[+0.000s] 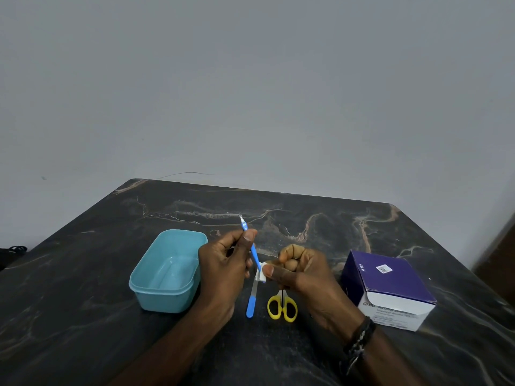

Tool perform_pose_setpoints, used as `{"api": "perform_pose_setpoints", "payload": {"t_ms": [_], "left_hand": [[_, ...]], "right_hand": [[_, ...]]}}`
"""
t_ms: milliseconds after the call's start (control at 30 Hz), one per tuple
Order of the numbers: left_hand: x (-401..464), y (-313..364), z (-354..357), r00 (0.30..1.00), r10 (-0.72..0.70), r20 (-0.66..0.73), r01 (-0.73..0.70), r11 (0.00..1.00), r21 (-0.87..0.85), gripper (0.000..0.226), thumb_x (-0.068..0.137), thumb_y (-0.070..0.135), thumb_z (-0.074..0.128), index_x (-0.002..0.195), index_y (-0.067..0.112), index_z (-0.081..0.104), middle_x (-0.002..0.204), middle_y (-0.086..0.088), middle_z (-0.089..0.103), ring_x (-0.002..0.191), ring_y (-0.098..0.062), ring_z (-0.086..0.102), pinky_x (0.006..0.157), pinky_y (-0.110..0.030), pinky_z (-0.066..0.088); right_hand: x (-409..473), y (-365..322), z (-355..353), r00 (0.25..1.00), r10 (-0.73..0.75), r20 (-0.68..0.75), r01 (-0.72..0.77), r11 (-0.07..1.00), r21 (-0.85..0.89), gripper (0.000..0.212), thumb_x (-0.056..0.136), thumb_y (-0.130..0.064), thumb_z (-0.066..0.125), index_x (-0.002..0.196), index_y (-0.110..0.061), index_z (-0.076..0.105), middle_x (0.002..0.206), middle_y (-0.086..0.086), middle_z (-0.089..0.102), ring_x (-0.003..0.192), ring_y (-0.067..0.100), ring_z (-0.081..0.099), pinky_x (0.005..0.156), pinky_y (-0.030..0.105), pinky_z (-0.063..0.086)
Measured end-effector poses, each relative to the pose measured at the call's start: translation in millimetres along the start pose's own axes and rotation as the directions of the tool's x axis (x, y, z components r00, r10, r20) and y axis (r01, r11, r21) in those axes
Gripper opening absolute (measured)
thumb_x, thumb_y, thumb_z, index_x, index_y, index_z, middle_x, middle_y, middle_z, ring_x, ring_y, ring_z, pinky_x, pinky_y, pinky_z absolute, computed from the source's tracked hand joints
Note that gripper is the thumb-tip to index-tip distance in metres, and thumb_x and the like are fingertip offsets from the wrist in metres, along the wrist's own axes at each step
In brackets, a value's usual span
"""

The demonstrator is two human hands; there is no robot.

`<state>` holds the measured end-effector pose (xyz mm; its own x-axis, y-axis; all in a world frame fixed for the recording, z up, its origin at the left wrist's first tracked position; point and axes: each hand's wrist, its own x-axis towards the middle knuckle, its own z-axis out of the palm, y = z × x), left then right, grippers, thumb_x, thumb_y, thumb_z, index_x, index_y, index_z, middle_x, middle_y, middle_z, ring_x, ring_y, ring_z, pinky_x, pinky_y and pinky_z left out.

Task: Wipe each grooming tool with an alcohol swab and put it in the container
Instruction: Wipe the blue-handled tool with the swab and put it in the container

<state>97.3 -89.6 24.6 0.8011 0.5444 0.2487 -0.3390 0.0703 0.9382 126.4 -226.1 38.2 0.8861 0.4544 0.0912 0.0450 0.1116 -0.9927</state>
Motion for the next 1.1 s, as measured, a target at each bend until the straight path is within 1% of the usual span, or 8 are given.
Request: {"api": "perform_pose_setpoints", "payload": {"t_ms": [200,467,600,767,833,933,1033,1100], "left_hand": [[-6,-2,3,0.997,0.02,0.071,-0.026,0.996,0.088,0.006,0.085,0.015,0.07,0.082,0.017,0.075,0.052,0.006,0.064,0.048,0.0,0.056,0.048,-0.015,0.047],[-2,0,0,1.0,0.01,0.006,-0.01,0.998,0.056,0.009,0.083,0.012,0.071,0.078,0.018,0.075,0.055,0.004,0.065,0.049,0.0,0.055,0.05,-0.016,0.049],[-3,-1,3,0.993,-0.062,0.099,0.055,0.996,0.071,0.008,0.083,0.014,0.072,0.076,0.016,0.075,0.066,-0.003,0.072,0.061,-0.013,0.068,0.062,-0.031,0.06],[-3,-6,2,0.995,-0.06,0.083,0.052,0.994,0.093,0.005,0.082,0.017,0.072,0.08,0.015,0.076,0.066,0.0,0.072,0.062,-0.012,0.067,0.063,-0.036,0.059],[-2,-6,1,0.996,-0.062,0.057,0.057,0.995,0.08,0.006,0.084,0.019,0.071,0.081,0.018,0.076,0.069,0.004,0.073,0.065,-0.007,0.067,0.062,-0.026,0.058],[0,-4,0,0.998,-0.058,0.028,0.056,0.995,0.078,0.008,0.085,0.019,0.069,0.08,0.024,0.074,0.076,0.01,0.075,0.076,0.0,0.069,0.064,-0.011,0.052],[0,-4,1,0.996,-0.087,0.021,0.086,0.995,0.06,0.008,0.085,0.022,0.069,0.081,0.021,0.076,0.079,0.004,0.076,0.08,-0.009,0.071,0.071,-0.024,0.057],[-3,-3,2,0.99,-0.119,0.071,0.115,0.992,0.058,0.01,0.085,0.022,0.069,0.083,0.017,0.077,0.078,0.0,0.076,0.077,-0.015,0.071,0.068,-0.03,0.058]], "right_hand": [[2,4,-2,0.999,-0.013,-0.03,0.015,0.999,0.034,0.021,0.076,0.009,0.07,0.079,-0.004,0.053,0.054,0.002,0.066,0.053,0.013,0.065,0.051,0.022,0.05],[2,10,-1,0.999,0.029,0.039,-0.028,0.999,-0.04,0.023,0.072,0.004,0.077,0.076,-0.008,0.058,0.079,0.031,0.066,0.074,0.033,0.067,0.063,0.034,0.052],[4,7,-4,1.0,-0.009,-0.014,0.01,1.0,0.023,0.023,0.074,0.006,0.073,0.077,-0.006,0.054,0.053,0.005,0.064,0.055,0.018,0.064,0.053,0.028,0.049],[3,7,-3,0.999,0.029,0.023,-0.029,0.999,0.012,0.022,0.074,0.002,0.075,0.077,-0.006,0.054,0.06,0.013,0.063,0.054,0.017,0.063,0.051,0.025,0.049],[2,9,-2,0.996,0.059,0.073,-0.057,0.998,-0.03,0.022,0.076,0.002,0.074,0.076,-0.007,0.054,0.059,0.009,0.066,0.055,0.016,0.065,0.051,0.024,0.048],[1,12,1,0.988,0.091,0.125,-0.083,0.994,-0.064,0.022,0.076,0.001,0.075,0.075,-0.01,0.056,0.071,0.017,0.071,0.065,0.025,0.068,0.054,0.026,0.049],[2,11,0,0.996,0.056,0.076,-0.054,0.998,-0.031,0.024,0.074,0.004,0.076,0.075,-0.01,0.056,0.065,0.015,0.067,0.064,0.027,0.066,0.055,0.029,0.048],[4,10,-2,0.999,0.026,0.027,-0.027,0.999,0.024,0.024,0.072,0.004,0.077,0.075,-0.009,0.056,0.058,0.011,0.061,0.057,0.023,0.061,0.054,0.03,0.048]]}}
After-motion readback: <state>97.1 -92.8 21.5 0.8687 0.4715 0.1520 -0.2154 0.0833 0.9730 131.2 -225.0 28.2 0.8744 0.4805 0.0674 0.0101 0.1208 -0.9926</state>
